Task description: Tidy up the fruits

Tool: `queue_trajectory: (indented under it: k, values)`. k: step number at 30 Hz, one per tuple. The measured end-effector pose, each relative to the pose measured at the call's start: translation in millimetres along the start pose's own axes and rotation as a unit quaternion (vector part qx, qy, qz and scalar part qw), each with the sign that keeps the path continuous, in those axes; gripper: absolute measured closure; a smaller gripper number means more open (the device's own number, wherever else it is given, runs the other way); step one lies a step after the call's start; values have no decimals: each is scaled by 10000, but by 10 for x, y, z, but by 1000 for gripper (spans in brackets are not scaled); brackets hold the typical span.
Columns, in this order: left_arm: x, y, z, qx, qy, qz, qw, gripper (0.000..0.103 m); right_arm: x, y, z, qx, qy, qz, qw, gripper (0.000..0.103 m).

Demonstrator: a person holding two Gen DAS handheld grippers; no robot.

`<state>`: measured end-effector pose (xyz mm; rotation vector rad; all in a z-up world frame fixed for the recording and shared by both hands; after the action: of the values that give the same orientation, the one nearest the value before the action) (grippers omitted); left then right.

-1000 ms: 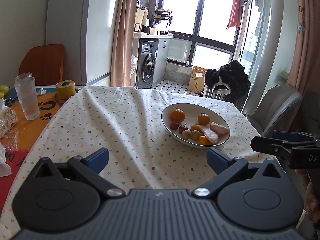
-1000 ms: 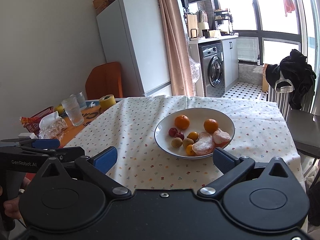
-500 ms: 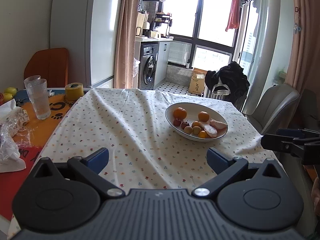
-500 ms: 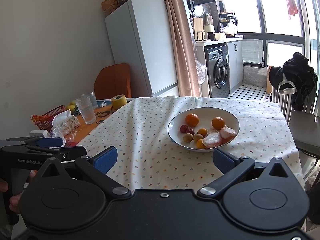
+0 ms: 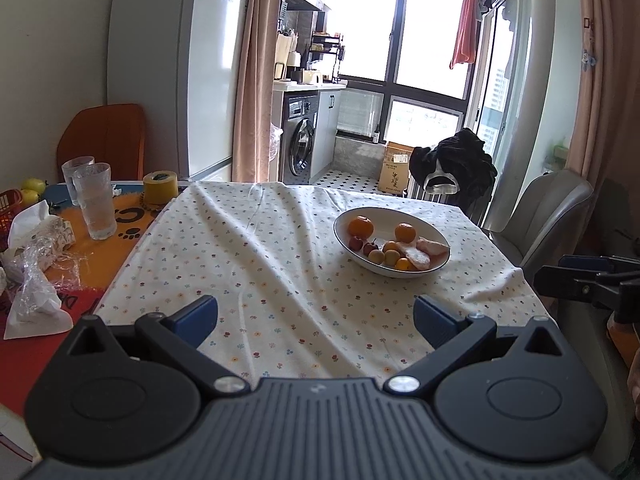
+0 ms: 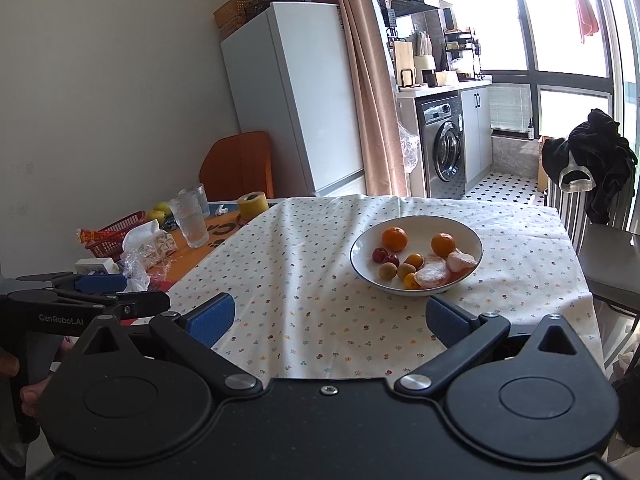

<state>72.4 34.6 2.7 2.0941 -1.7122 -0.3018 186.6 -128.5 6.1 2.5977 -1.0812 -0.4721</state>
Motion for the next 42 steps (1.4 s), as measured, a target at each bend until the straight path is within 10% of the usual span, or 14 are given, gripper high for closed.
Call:
queue_trajectory:
  k: [42]
  values:
    - [-2, 21, 19, -26, 44, 25, 10000, 0, -10, -10, 62, -86, 26, -14, 10000, 0]
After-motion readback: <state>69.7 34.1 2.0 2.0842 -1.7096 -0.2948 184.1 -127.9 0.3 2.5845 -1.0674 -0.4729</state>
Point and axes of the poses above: each gripper's, at about its wrist camera, not at the fingertips, and y roughly against the way its jaws point, x to its right, z to its underside, the point moved 8 cm from there along -y, roughly the way its jaws point, and after that the axes turned 4 degrees about x, right-handed, at the moved point
